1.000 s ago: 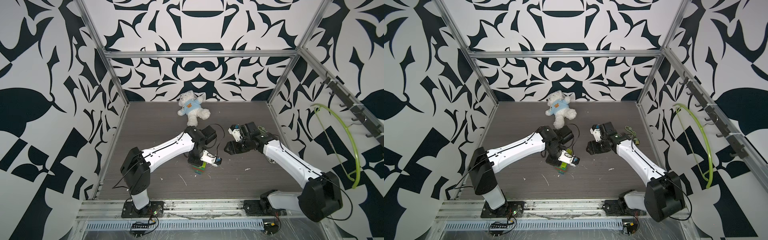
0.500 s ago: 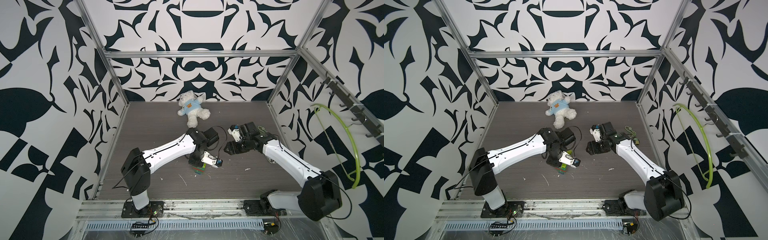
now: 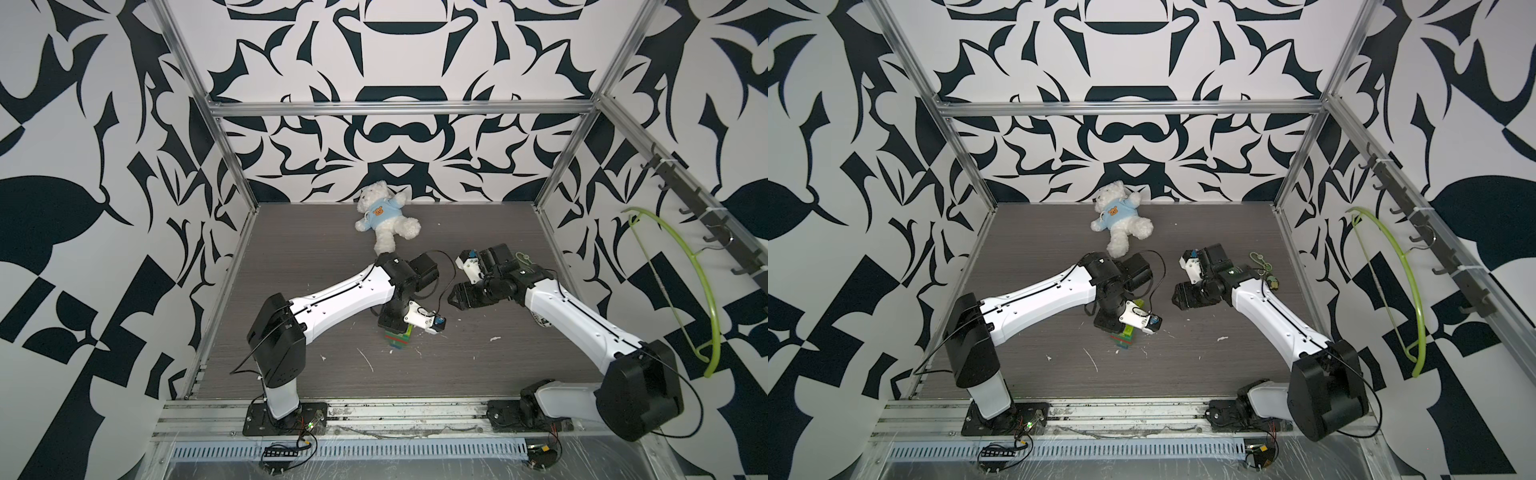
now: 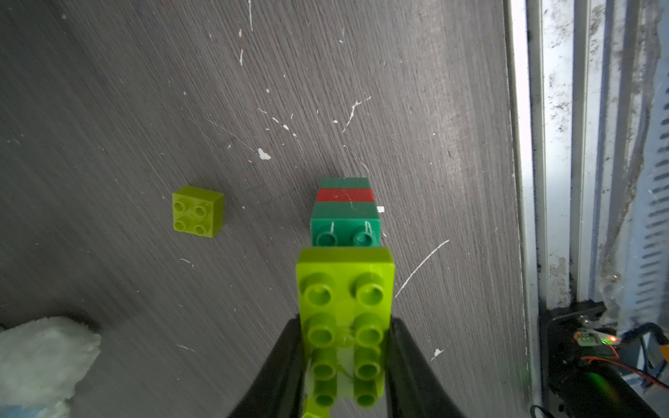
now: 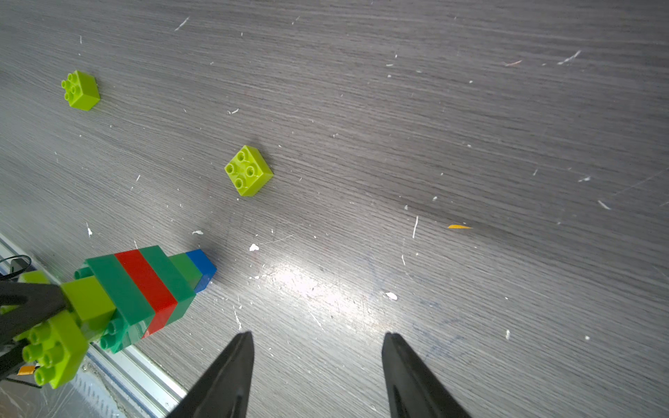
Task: Assemble a carrot with lego
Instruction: Assemble the lego brick with the lego brick.
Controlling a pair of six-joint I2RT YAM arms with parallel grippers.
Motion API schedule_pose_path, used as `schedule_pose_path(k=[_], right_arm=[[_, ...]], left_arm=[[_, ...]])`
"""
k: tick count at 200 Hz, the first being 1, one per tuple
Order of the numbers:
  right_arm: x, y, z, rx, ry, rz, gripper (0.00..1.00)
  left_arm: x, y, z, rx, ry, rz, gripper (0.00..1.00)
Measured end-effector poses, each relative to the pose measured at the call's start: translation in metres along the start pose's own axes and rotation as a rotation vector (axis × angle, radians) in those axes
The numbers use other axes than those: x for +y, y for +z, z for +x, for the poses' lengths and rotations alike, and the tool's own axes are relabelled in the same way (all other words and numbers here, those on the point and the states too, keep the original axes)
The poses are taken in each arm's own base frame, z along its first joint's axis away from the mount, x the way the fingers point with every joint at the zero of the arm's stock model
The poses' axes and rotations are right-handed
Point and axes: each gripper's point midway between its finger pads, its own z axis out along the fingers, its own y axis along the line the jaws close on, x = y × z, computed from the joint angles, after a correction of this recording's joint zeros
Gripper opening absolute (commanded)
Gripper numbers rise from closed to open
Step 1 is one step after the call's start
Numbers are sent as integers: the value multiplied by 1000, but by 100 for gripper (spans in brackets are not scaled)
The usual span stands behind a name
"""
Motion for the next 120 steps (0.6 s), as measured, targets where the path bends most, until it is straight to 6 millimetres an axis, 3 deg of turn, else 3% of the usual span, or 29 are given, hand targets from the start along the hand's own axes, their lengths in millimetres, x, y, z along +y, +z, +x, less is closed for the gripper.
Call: schedule_pose_path(k=[120], right_arm=[[0,0,0,0,-1,0,61]], left_arm=[[5,-2,-5,-35,18,-13,8]])
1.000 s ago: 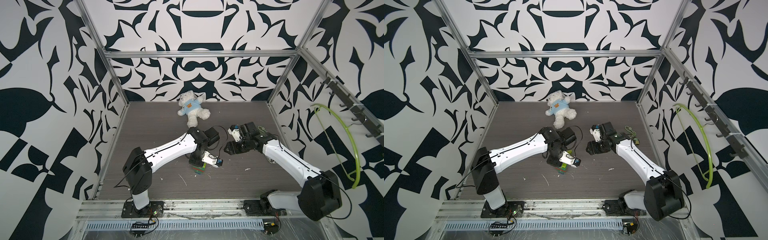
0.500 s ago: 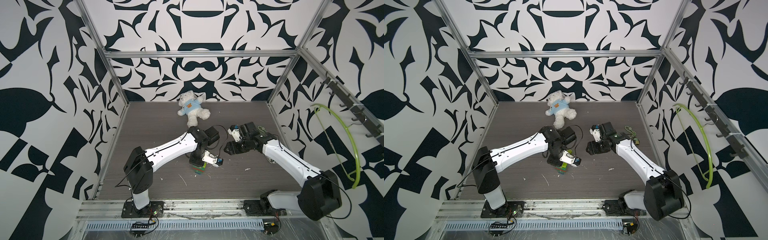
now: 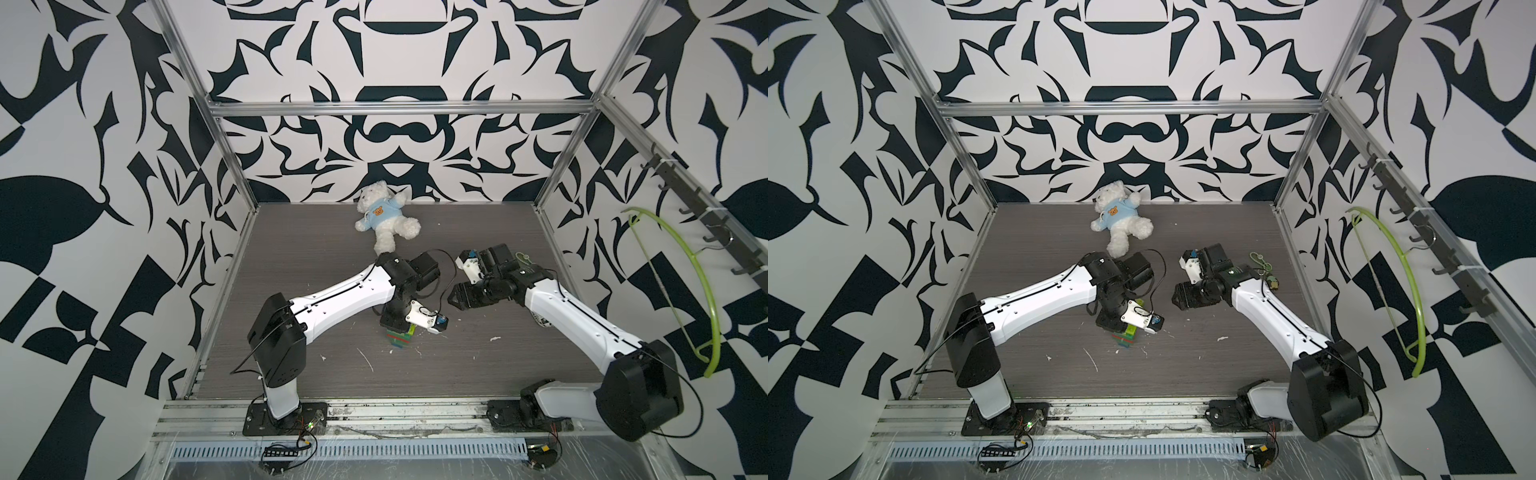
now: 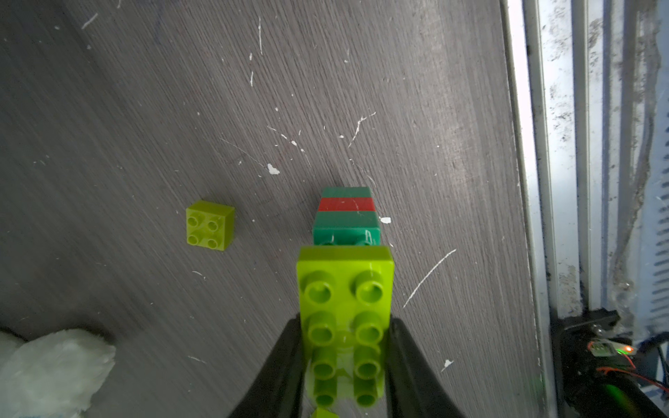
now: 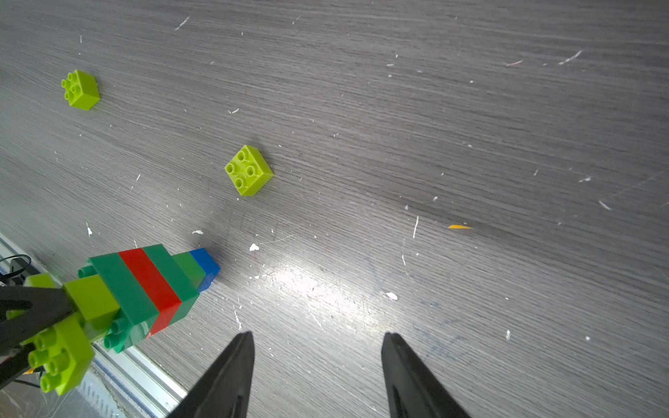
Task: Assemble a carrot with lego
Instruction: Assemble the lego brick with the lego brick.
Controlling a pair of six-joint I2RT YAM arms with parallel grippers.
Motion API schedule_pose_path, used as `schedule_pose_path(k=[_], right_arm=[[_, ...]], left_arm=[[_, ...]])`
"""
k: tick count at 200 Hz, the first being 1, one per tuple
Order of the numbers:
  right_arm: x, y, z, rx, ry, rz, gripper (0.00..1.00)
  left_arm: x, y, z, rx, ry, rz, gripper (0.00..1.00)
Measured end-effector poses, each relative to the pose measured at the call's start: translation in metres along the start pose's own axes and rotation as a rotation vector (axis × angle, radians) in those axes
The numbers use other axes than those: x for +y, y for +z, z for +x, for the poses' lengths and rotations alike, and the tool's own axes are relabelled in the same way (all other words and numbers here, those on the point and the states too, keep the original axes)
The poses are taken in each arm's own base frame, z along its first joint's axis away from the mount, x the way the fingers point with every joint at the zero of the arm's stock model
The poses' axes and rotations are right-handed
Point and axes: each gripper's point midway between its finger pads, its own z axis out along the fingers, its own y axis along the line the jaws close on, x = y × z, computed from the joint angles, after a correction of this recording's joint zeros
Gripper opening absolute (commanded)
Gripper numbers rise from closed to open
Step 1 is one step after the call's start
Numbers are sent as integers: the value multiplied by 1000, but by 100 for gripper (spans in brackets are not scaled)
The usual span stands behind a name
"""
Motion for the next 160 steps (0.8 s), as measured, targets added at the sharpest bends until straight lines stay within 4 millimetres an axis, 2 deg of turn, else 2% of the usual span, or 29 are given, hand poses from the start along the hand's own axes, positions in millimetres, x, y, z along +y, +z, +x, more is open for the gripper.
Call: schedule_pose_path(k=[57,160], right_arm=[[1,0,1,2,-4,-2,61],[1,2,3,9,-9,-1,61]], left_arm=[[0,-7,0,-21,-6,-9,8],[-1,-5,4,-15,-15,7,8]])
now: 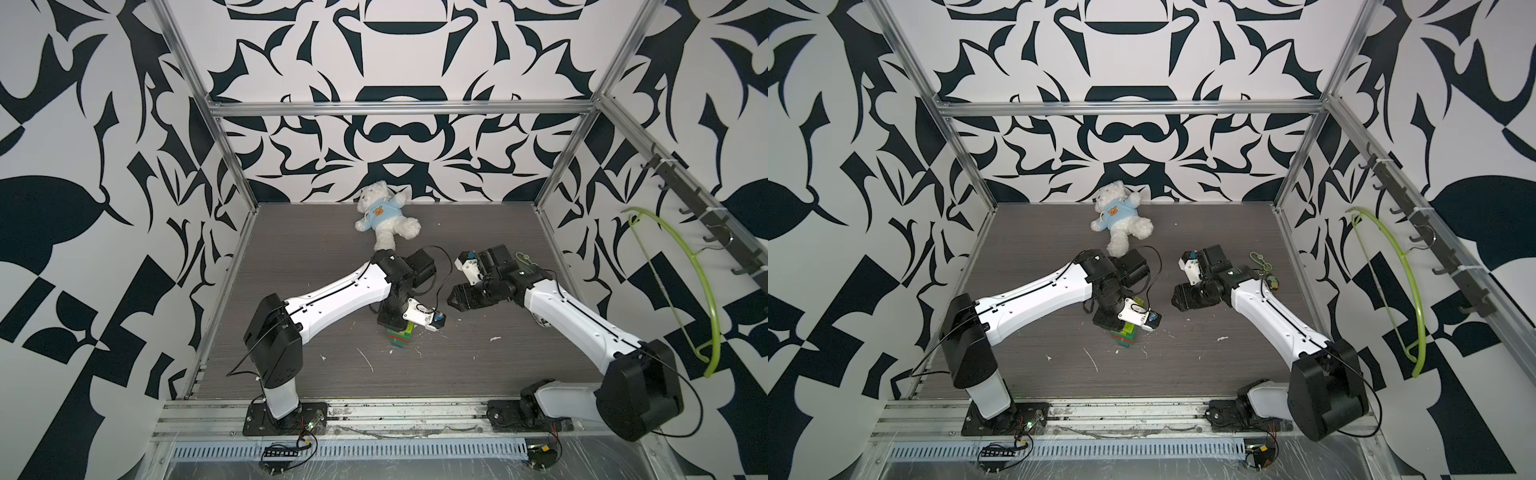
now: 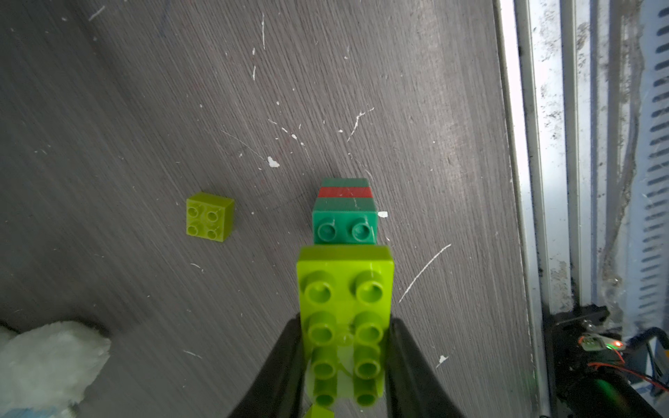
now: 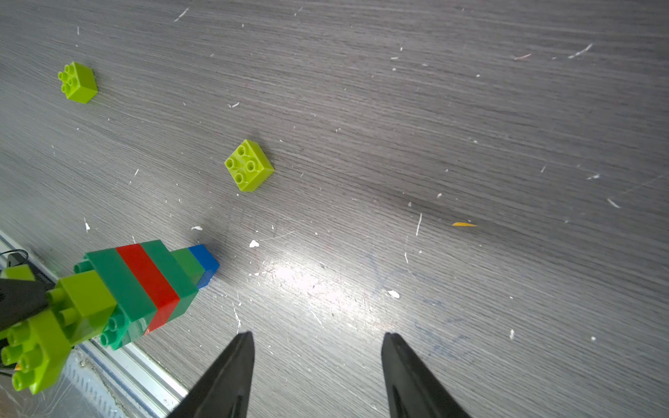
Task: Assemble a carrot with lego
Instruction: Assemble the lego brick with the lego brick.
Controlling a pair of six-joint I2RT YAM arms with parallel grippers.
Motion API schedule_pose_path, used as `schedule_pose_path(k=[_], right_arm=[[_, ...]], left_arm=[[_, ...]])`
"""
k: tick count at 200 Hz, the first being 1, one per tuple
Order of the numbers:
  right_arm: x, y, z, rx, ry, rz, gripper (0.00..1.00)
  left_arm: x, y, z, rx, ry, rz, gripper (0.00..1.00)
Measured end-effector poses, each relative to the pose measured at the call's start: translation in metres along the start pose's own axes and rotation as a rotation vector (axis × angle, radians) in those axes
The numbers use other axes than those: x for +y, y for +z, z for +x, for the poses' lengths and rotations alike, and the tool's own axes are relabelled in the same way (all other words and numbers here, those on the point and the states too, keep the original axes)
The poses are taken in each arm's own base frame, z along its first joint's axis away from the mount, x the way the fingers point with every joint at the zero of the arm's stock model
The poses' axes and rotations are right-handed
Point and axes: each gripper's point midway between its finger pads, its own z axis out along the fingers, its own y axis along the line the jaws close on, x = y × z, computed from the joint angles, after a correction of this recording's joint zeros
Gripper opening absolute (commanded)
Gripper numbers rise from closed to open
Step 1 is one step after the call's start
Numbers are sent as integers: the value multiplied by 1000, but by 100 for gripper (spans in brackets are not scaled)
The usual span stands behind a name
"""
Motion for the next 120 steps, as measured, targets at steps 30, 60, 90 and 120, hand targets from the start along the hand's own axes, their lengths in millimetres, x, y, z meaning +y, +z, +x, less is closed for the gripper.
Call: schedule_pose_path(k=[30,60,90,120], right_arm=[[0,0,0,0,-1,0,61],[0,0,0,0,-2,0,61],[0,0,0,0,-4,0,61],[0,0,0,0,-4,0,61]], left_arm=[[0,1,-1,-3,-1,7,9],[0,3,0,4,-1,8,8],[1,6,1,13,-1,9,8],[1,7,1,13,-1,8,8]])
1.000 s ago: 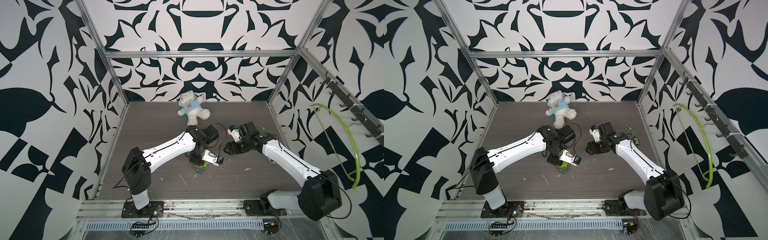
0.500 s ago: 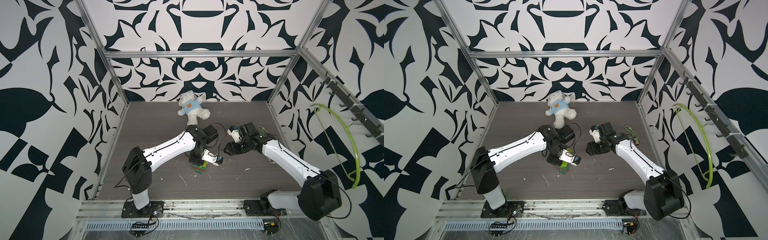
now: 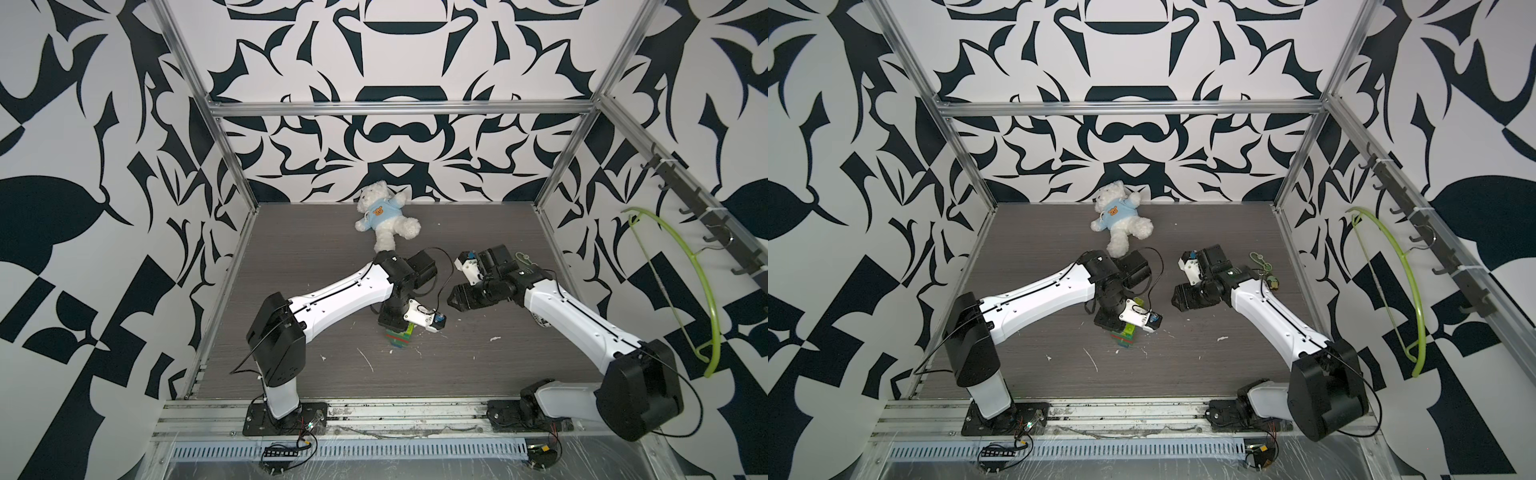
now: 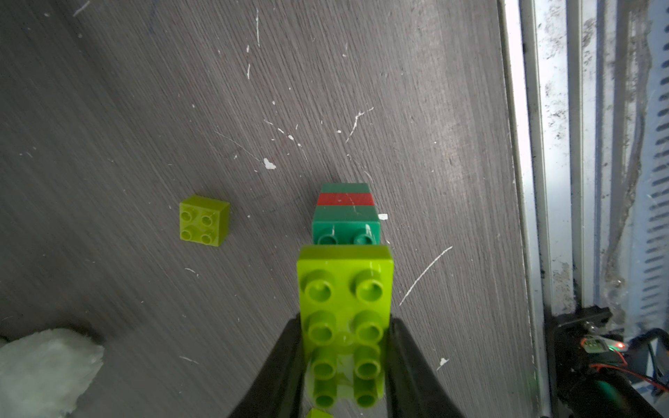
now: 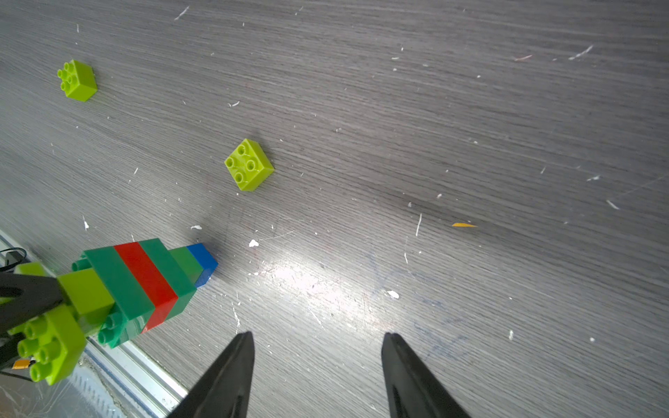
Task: Assemble a carrot with lego
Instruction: Assemble the lego brick with the lego brick.
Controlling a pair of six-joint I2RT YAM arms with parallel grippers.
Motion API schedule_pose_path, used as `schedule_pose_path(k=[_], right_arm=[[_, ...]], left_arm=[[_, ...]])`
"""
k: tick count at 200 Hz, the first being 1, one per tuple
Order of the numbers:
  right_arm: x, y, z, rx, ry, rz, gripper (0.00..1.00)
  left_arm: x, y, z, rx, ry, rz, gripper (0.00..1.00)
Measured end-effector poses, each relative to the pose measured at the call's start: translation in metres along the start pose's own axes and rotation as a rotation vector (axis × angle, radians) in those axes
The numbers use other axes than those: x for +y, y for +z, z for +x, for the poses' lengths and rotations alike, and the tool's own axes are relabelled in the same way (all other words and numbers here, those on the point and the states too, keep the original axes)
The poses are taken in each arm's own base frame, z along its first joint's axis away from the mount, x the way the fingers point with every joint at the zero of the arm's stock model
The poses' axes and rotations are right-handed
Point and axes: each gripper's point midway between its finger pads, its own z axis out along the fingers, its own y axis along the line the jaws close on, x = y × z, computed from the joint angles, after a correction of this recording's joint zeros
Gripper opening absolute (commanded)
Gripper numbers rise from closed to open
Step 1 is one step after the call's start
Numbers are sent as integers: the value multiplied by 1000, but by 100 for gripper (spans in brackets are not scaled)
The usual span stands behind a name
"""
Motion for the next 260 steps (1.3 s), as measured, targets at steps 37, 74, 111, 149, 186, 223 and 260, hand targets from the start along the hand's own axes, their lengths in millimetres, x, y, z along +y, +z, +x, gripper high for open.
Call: schedule_pose_path(k=[37,74,111,149,186,223,260], right_arm=[[0,0,0,0,0,0,61],[-1,2,1,8,3,1,61],[-1,3,1,12,3,2,61],[-1,3,1,12,4,2,61],[-1,3,1,12,3,2,61],[-1,3,1,12,3,2,61],[-1,3,1,12,3,2,61]], left_arm=[[0,0,0,1,0,1,7],[-3,1,2,2,-1,-1,5],[-5,2,4,-9,-14,-13,5],[-5,3,4,-23,-33,-22,5],[-2,4,2,-24,-57,-17,5],[-1,3,1,-16,-91,3,4],[-1,3,3,5,-125,19,1]])
